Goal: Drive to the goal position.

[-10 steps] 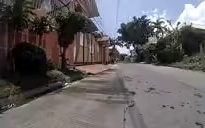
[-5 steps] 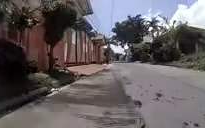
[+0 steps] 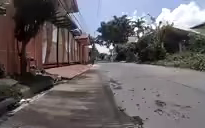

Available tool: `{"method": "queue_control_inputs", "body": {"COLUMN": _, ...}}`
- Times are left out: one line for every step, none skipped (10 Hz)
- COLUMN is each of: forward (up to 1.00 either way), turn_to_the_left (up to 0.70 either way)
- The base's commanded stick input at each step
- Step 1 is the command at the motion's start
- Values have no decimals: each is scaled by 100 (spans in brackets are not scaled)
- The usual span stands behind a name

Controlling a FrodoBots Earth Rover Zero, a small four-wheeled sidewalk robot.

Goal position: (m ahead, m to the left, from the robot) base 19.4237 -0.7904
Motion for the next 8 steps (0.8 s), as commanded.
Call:
{"method": "queue_control_inputs", "body": {"forward": 100, "turn_to_the_left": -4}}
{"method": "queue_control_inputs", "body": {"forward": 100, "turn_to_the_left": -4}}
{"method": "queue_control_inputs", "body": {"forward": 100, "turn_to_the_left": -4}}
{"method": "queue_control_inputs", "body": {"forward": 100, "turn_to_the_left": -4}}
{"method": "queue_control_inputs", "body": {"forward": 100, "turn_to_the_left": -4}}
{"method": "queue_control_inputs", "body": {"forward": 100, "turn_to_the_left": -4}}
{"method": "queue_control_inputs", "body": {"forward": 100, "turn_to_the_left": -4}}
{"method": "queue_control_inputs", "body": {"forward": 100, "turn_to_the_left": -4}}
